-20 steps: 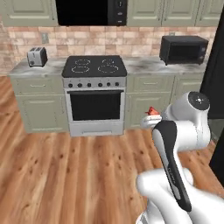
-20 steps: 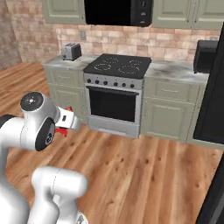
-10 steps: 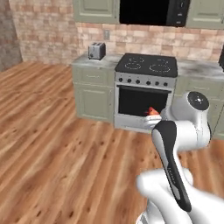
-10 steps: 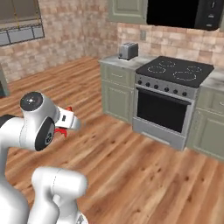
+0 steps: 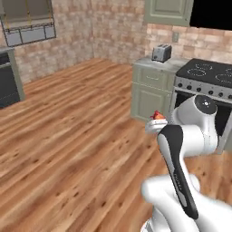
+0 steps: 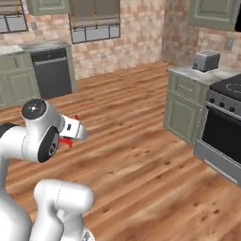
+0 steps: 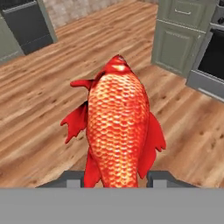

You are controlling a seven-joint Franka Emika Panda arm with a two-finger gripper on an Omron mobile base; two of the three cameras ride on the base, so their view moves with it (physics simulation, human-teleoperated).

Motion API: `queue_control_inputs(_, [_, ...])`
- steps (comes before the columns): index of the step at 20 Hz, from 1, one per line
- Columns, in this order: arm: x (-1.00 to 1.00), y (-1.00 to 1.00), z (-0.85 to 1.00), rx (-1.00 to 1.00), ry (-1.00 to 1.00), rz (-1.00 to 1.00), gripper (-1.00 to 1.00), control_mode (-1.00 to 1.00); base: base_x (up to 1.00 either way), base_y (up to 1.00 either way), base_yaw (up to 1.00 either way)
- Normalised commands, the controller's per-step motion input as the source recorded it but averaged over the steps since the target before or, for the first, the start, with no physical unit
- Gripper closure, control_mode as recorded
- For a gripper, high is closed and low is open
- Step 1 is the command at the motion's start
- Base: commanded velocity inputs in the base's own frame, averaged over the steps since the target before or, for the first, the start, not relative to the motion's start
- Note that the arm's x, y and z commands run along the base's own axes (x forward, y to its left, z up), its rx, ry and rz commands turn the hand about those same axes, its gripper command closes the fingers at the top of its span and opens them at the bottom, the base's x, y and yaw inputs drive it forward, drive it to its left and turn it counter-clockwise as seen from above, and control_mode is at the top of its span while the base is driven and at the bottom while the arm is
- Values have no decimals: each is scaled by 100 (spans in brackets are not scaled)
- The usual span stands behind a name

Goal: Take the cheese, fish, and sweet potato from the fridge and place them on the plate on the dining counter to create an appetizer plate.

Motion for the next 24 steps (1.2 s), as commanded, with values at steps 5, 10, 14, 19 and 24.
queue_control_inputs(5, [0,0,0,0,0,0,100,100,16,0,60])
queue_control_inputs(10, [0,0,0,0,0,0,100,100,47,0,57])
queue_control_inputs(14, [0,0,0,0,0,0,100,100,62,0,53])
queue_control_inputs(19, [0,0,0,0,0,0,100,100,20,1,49])
queue_control_inputs(24, [0,0,0,0,0,0,100,100,-4,27,43])
